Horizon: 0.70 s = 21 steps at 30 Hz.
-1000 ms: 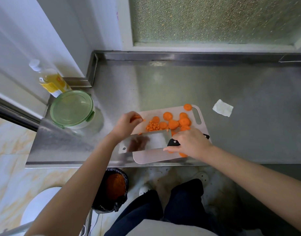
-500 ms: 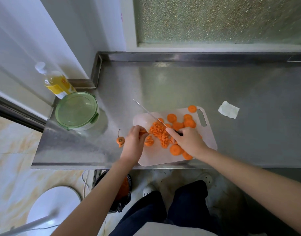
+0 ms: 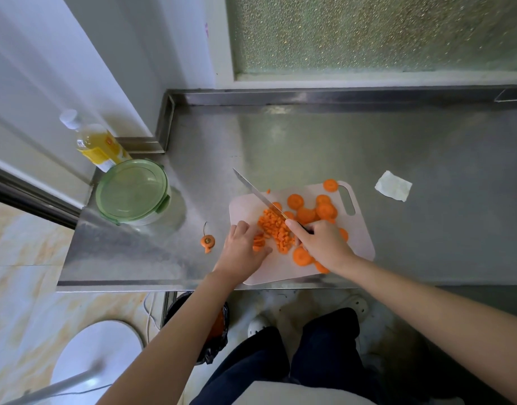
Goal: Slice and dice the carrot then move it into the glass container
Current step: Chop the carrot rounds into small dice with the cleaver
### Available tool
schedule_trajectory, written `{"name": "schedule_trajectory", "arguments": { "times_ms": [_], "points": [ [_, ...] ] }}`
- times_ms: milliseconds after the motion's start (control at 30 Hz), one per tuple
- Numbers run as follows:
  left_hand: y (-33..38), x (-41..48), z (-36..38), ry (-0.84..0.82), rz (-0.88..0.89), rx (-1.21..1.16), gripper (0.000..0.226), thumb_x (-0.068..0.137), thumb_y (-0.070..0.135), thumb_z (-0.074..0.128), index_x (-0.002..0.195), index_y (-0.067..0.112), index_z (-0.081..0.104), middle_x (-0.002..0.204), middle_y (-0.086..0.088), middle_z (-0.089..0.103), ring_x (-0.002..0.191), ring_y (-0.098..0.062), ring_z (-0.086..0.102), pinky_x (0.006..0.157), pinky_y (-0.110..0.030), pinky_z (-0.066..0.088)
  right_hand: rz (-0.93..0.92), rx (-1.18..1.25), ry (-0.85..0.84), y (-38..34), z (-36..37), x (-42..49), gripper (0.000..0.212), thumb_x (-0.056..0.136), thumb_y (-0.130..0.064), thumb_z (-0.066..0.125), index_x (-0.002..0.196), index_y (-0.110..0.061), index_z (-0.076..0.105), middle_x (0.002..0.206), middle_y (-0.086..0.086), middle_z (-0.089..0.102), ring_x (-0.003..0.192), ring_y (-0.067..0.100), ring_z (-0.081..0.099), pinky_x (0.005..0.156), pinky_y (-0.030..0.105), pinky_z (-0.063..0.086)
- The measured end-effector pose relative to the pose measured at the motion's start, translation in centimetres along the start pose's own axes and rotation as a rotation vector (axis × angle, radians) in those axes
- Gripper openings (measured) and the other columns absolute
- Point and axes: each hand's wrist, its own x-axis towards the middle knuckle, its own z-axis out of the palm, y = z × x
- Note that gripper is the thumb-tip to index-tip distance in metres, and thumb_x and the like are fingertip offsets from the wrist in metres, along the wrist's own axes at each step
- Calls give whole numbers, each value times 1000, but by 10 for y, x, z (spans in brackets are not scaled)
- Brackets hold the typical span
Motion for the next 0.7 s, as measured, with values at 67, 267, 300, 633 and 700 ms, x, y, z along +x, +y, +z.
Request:
{"name": "schedule_trajectory", "arguments": {
  "times_ms": [67, 267, 300, 633, 700],
  "points": [
    [-2, -2, -1, -35, 38, 46, 40, 82, 22, 68, 120, 15, 57, 111, -5, 45, 105, -21, 39, 96, -33, 35, 12, 17, -7, -1, 0, -3, 52, 92, -50, 50, 51, -19, 58, 44, -10, 55, 49, 3, 54, 61, 25, 42],
    [4, -10, 10, 112, -32, -17, 30, 83, 3, 63, 113, 10, 62, 101, -9, 46, 99, -27, 46, 93, -32, 40, 49, 126, -36, -6, 4, -15, 54, 96, -45, 46, 53, -14, 55, 36, -10, 48, 38, 3, 47, 50, 17, 33],
    [6, -11, 12, 123, -69, -38, 30, 83, 3, 63, 113, 9, 62, 102, -9, 46, 100, -28, 48, 93, -32, 40, 60, 143, -42, -7, 6, -17, 55, 96, -46, 44, 54, -12, 55, 36, -8, 47, 36, 4, 45, 48, 18, 33],
    [7, -18, 16, 258, -147, -75, 32, 81, 10, 67, 113, 5, 64, 109, -11, 62, 109, -29, 51, 92, -19, 31, 136, 163, -84, -1, 23, -23, 58, 94, -56, 41, 54, -16, 54, 42, -5, 46, 41, 15, 44, 52, 33, 39],
    [3, -21, 14, 273, -137, -106, 28, 78, 4, 70, 106, 1, 67, 102, -15, 64, 101, -32, 56, 84, -10, 28, 154, 139, -83, -2, 25, -24, 60, 94, -57, 38, 52, -16, 53, 41, -5, 45, 45, 17, 44, 57, 36, 40]
  ]
}}
